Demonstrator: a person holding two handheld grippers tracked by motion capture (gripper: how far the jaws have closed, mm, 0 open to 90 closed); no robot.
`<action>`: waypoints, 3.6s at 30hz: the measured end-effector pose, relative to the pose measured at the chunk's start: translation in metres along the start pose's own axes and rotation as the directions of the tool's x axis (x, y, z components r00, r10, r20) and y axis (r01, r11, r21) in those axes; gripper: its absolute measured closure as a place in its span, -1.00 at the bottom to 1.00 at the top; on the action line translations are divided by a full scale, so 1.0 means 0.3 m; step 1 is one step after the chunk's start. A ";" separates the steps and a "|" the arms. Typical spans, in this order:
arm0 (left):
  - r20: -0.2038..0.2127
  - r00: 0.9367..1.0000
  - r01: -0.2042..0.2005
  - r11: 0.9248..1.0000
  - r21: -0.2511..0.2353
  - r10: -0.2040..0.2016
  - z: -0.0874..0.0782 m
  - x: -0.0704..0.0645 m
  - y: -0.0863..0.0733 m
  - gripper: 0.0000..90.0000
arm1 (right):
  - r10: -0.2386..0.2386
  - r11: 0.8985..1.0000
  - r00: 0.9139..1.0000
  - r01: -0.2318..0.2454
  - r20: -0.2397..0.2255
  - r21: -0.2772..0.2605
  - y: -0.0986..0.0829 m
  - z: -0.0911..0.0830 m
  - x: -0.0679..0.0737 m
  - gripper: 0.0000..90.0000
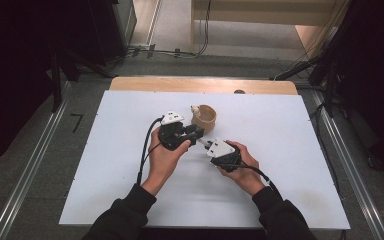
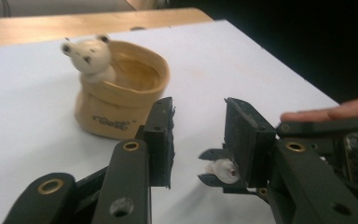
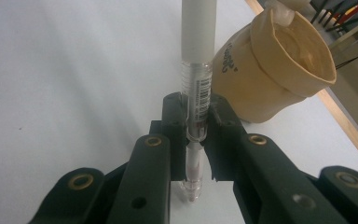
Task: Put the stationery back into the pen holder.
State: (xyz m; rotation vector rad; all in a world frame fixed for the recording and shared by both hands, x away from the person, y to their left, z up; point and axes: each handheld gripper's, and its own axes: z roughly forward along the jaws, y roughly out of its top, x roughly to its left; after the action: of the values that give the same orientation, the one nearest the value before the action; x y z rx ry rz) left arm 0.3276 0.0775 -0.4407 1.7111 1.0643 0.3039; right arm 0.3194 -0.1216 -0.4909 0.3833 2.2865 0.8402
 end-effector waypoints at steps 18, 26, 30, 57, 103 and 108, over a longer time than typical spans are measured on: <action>-0.080 0.995 0.046 0.996 -0.075 -0.052 -0.063 0.078 -0.060 0.16 | 0.057 0.998 0.998 -0.057 0.009 -0.018 -0.007 -0.004 -0.039 0.71; -0.123 0.992 0.036 0.998 -0.047 -0.041 -0.077 0.097 -0.104 0.01 | 0.132 0.991 0.991 -0.132 0.000 -0.022 -0.014 0.001 -0.058 0.71; -0.146 0.989 0.033 0.999 -0.037 -0.038 -0.090 0.112 -0.117 -0.04 | 0.170 0.985 0.985 -0.171 -0.011 -0.035 -0.017 0.001 -0.071 0.71; -0.251 0.968 0.011 0.997 0.078 0.009 -0.159 0.188 -0.228 -0.24 | 0.413 0.900 0.900 -0.427 -0.137 -0.089 0.002 0.016 -0.165 0.71; -0.263 0.965 0.033 0.993 0.116 -0.001 -0.192 0.220 -0.274 -0.27 | 0.538 0.813 0.822 -0.565 -0.188 -0.141 0.131 0.059 -0.339 0.71; -0.263 0.965 0.034 0.993 0.117 -0.002 -0.193 0.222 -0.274 -0.28 | 0.554 0.802 0.811 -0.581 -0.191 -0.141 0.150 0.070 -0.356 0.71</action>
State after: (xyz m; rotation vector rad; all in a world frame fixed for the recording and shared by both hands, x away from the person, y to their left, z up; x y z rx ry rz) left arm 0.2870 0.1702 -0.5064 1.8018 1.3132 0.4732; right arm 0.4144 -0.1282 -0.4214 0.9837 2.2051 1.4167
